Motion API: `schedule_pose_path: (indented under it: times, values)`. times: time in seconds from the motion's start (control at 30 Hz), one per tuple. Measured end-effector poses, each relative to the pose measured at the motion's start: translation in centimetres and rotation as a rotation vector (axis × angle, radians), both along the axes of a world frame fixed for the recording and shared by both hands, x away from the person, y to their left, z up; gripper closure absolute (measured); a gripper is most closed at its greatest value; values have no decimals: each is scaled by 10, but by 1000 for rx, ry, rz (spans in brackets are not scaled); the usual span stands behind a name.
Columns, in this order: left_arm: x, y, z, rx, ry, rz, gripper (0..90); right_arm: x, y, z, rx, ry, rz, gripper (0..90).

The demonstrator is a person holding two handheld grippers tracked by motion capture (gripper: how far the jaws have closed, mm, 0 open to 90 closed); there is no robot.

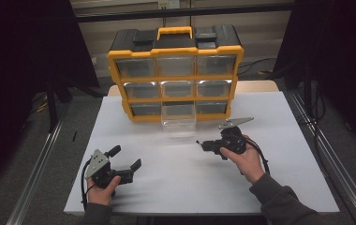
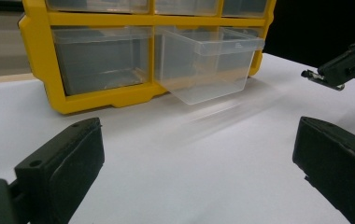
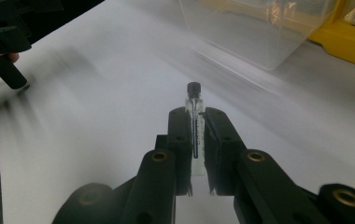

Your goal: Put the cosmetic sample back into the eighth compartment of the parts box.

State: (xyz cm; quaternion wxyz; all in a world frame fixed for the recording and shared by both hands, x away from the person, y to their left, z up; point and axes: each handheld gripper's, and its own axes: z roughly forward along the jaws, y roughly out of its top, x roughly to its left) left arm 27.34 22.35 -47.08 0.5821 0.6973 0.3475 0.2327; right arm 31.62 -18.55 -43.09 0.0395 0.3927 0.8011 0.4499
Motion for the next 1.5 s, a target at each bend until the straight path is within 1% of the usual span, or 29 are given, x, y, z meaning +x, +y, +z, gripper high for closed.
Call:
schedule_pose_path:
  times: [0.03, 0.1, 0.13, 0.2, 0.33, 0.43, 0.5, 0.57, 0.7, 0.8, 0.83, 1.03, 1.1, 1.13, 1.2, 1.33, 1.37, 1.4, 1.47, 1.5]
  values:
    - [0, 0, 0, 0, 0, 0, 21, 1, 0, 1, 0, -9, 6, 815]
    - [0, 0, 0, -5, 3, -3, 21, 2, 1, 3, 5, -3, 9, 815]
    - [0, 1, 0, 14, -1, -5, 21, 2, 1, 4, 3, -2, 11, 815]
    - [0, 1, 0, 16, -2, -4, 21, 3, 1, 5, 0, -2, 12, 815]
    - [0, 1, 0, 10, 2, -8, 21, 6, 2, 9, 4, 1, 14, 815]
    - [0, 1, 0, 18, -2, -5, 21, 9, 1, 12, 11, 2, 12, 815]
    - [0, 1, 0, 9, -1, -4, 21, 10, 0, 14, 7, 1, 14, 815]
    - [0, 1, 0, 18, -2, -5, 21, 12, 0, 16, 8, 0, 15, 815]
    - [0, 1, 0, 11, 2, -8, 21, 14, 0, 19, 12, 4, 18, 815]
    - [0, 1, 0, 17, -2, -4, 21, 16, 0, 20, 12, 6, 21, 815]
    - [0, 0, 0, -1, 0, -1, 21, 16, 0, 20, 13, 8, 21, 815]
    - [0, 0, 0, -6, 4, -4, 21, 18, 0, 22, 15, 14, 22, 815]
    - [0, 1, 0, 14, -1, -4, 21, 19, 0, 23, 13, 14, 26, 815]
    - [0, 0, 0, 2, 0, -2, 21, 20, 0, 23, 13, 12, 25, 815]
    - [0, 0, 0, -6, 4, -4, 21, 20, 0, 25, 13, 10, 28, 815]
    - [0, 0, 0, 0, 0, -1, 21, 21, 1, 26, 14, 13, 30, 815]
    - [0, -1, 0, -7, 5, -12, 21, 22, 1, 26, 13, 12, 30, 815]
    - [0, 1, 0, 11, 2, -8, 21, 22, 1, 26, 14, 14, 32, 815]
    - [0, 0, 0, 4, 3, -8, 21, 22, 1, 26, 15, 18, 32, 815]
    - [0, 0, 0, -1, 1, -1, 21, 23, 2, 26, 16, 17, 34, 815]
